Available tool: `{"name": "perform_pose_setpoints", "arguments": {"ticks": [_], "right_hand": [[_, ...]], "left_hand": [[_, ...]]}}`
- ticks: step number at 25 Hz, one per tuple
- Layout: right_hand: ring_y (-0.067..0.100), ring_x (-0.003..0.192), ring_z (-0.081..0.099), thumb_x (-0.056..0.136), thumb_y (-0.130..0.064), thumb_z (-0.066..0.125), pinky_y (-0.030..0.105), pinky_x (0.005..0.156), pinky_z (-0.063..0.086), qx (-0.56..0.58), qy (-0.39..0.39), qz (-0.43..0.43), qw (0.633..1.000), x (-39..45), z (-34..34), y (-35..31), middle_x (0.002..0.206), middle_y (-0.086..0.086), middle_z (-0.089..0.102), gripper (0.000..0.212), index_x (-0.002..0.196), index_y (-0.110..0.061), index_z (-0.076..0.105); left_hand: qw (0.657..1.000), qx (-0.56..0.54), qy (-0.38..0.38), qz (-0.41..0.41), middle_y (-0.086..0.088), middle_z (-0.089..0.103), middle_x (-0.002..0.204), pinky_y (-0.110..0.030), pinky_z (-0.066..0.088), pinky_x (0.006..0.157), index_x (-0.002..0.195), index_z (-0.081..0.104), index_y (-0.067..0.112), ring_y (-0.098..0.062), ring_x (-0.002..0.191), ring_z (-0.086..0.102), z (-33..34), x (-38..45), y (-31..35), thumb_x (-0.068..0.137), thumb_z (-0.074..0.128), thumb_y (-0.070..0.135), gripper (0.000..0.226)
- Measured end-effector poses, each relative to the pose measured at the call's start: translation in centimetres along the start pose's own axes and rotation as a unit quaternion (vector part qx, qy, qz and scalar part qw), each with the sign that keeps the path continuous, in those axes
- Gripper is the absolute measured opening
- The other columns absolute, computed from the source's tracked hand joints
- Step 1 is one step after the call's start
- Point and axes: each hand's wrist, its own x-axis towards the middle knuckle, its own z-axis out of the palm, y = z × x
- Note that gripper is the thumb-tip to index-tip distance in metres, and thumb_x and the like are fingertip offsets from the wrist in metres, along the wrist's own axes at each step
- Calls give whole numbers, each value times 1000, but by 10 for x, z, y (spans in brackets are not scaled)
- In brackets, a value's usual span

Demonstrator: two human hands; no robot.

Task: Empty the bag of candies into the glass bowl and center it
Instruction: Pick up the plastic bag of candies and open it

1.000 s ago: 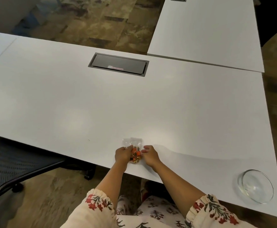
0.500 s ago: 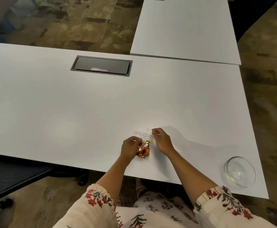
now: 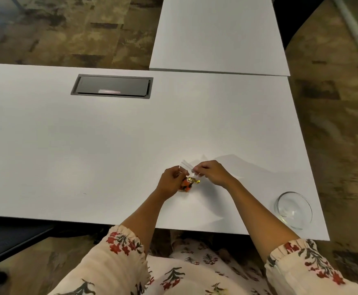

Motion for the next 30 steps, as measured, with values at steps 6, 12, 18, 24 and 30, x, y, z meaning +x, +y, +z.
{"name": "perform_pose_setpoints", "arguments": {"ticks": [6,12,18,24,30], "right_hand": [[10,75,67,90,-27,68,21,70,50,54,51,-4,997,-6,-2,-7,86,2,77,17,90,-15,80],[6,80,69,88,-29,72,21,72,53,26,141,0,990,-6,0,-9,82,-9,75,15,95,-19,81],[1,69,70,84,-29,75,16,68,53,54,216,-9,975,-14,14,-18,69,-17,71,10,85,-21,81],[4,70,71,81,-28,79,17,69,54,91,235,-1,968,-19,17,-17,72,-14,72,11,87,-20,81],[21,77,75,84,-19,74,39,83,61,157,216,51,962,-21,10,-22,74,-2,77,26,64,-35,74]], "left_hand": [[989,116,95,7,-6,78,81,-47,48,99,89,72,17,-28,85,74,20,9,16,102,50,43,36],[986,16,165,-12,-6,61,127,-42,47,106,120,66,14,-23,117,59,21,15,27,92,70,35,36],[962,-246,78,-86,-26,76,95,-42,63,86,94,76,-8,-37,83,76,34,15,33,87,77,23,32],[948,-294,82,-95,-26,77,96,-33,64,75,95,76,-11,-34,86,78,39,15,38,88,74,7,20],[958,-255,94,-94,-24,78,88,-34,64,80,87,77,-9,-37,90,77,40,20,37,87,68,3,15]]}}
